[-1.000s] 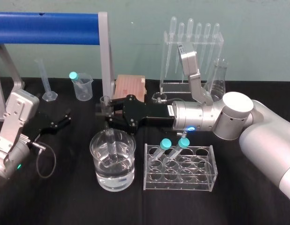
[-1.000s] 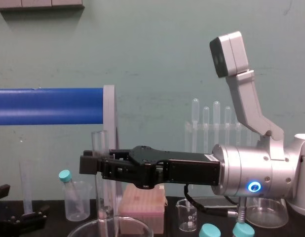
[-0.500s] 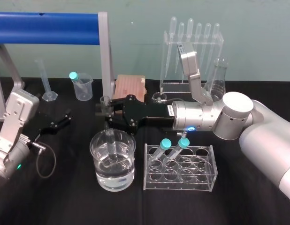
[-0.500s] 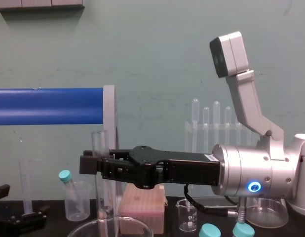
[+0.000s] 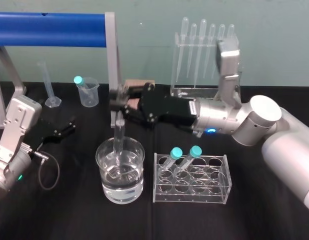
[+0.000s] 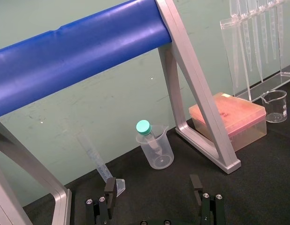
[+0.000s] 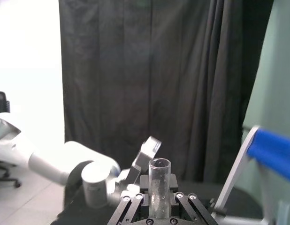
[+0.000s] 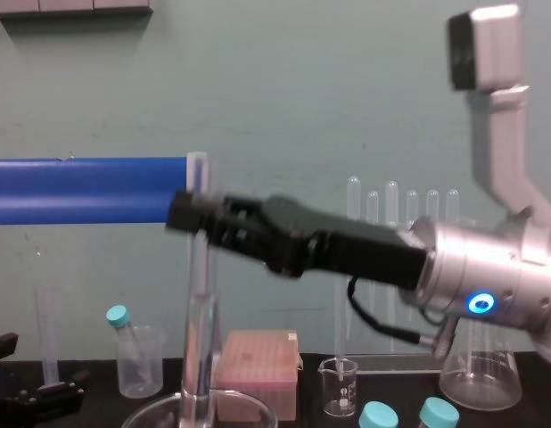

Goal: Hold the test tube with one hand and immerse one end into the beaker, then return it to the test tube rack.

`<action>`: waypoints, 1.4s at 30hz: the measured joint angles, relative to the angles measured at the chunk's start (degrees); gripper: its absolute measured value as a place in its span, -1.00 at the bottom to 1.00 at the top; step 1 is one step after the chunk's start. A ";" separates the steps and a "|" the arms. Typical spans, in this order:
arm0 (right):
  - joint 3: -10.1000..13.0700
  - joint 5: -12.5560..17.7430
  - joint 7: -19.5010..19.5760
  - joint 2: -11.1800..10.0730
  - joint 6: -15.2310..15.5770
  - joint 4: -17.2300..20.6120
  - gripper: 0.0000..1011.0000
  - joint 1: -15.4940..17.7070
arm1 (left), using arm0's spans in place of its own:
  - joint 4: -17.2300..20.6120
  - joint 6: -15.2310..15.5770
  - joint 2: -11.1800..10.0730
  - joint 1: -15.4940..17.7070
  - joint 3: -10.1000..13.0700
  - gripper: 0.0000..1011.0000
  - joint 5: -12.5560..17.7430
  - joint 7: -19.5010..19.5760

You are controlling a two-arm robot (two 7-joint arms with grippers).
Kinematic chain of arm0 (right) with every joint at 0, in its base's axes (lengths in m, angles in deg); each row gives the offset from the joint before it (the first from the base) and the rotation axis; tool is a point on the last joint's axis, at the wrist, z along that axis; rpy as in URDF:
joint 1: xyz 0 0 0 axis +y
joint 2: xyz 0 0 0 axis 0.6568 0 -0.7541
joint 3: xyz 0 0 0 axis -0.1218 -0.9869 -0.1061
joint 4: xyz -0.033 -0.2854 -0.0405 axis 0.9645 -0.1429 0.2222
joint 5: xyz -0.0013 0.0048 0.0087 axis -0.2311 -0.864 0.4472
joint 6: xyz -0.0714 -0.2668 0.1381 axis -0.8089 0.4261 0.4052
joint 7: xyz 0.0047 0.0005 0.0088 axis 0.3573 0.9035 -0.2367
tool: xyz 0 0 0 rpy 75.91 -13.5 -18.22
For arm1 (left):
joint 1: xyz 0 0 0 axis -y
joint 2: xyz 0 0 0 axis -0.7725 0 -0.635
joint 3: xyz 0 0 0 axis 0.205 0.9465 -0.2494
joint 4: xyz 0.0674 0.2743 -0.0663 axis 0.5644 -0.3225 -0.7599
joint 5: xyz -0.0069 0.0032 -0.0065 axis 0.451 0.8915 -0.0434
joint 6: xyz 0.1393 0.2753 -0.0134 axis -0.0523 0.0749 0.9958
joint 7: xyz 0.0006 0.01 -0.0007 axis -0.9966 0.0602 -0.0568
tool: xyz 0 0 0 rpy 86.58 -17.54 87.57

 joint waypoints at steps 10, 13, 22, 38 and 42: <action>5.84 1.78 6.15 -4.44 -4.36 8.34 -0.55 3.45 | 0.00 0.00 0.00 0.00 0.00 0.98 0.00 0.00; 7.03 1.54 8.38 -6.09 -4.58 10.80 -0.55 4.60 | 0.00 0.00 0.00 0.00 0.00 0.98 0.00 0.00; 11.21 -0.27 17.58 -14.52 -1.97 21.69 -0.55 11.16 | 0.00 0.00 0.00 0.00 0.00 0.98 0.00 0.00; 17.68 -0.61 27.47 -25.47 4.29 36.28 -0.55 24.19 | 0.00 0.00 0.00 0.00 0.00 0.98 0.00 0.00; 19.08 -0.46 28.92 -27.07 5.22 38.56 -0.55 26.86 | 0.00 0.00 0.00 0.00 0.00 0.98 0.00 0.00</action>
